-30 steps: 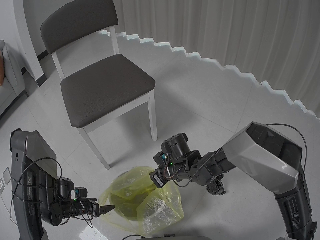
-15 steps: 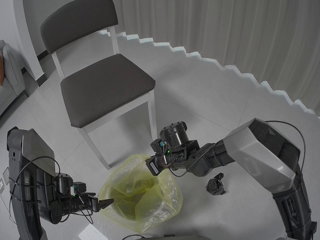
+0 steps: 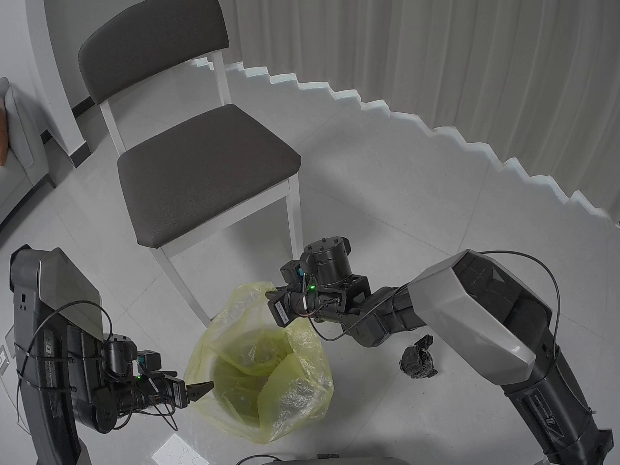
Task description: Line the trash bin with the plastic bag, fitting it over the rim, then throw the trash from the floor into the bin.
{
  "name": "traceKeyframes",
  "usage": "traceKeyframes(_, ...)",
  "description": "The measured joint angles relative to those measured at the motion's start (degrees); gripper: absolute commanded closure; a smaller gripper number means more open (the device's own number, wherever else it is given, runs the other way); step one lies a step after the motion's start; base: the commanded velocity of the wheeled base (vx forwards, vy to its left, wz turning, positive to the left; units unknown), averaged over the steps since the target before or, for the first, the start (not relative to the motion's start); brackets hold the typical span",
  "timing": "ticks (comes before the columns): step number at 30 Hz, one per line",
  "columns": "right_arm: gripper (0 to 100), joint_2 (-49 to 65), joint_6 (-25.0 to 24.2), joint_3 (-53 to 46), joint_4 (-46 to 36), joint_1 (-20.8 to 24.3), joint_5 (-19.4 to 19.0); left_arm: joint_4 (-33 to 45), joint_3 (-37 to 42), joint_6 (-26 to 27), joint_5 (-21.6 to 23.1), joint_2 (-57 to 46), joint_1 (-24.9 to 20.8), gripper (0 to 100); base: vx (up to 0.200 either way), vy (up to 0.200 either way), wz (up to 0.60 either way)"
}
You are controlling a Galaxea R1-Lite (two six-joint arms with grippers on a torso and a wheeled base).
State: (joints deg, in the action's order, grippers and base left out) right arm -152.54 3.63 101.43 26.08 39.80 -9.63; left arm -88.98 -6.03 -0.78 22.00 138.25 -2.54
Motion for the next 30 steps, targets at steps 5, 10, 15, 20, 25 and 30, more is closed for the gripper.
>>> traceKeyframes(5,100,-0.18,0.17,-0.82,0.46,0.07,0.04,0.02,0.77,-0.12,-0.04,-0.51,0.96,0,0.000,0.000,0.00)
traceKeyframes(10,0,-0.44,0.57,-0.99,0.17,0.02,0.09,0.00,0.69,-0.33,0.00,-0.79,2.12,0,0.000,0.000,0.00)
traceKeyframes(15,0,-1.35,0.88,-0.22,-0.09,-0.78,0.06,0.00,0.66,-0.34,0.02,-1.01,3.16,0,0.000,0.000,0.00)
traceKeyframes(20,0,-2.34,1.23,0.59,-0.24,-2.34,0.16,-0.02,0.30,-0.41,0.05,-1.01,3.27,0,0.000,0.000,0.00)
traceKeyframes(25,0,-2.43,2.19,-1.27,-0.16,-3.29,0.17,0.02,-0.93,-0.99,0.02,-0.74,3.06,0,0.000,0.000,0.00)
traceKeyframes(30,0,-0.52,2.82,-7.52,0.02,-3.58,0.17,0.00,-3.13,-2.47,-0.02,-0.35,2.65,0,0.000,0.000,0.00)
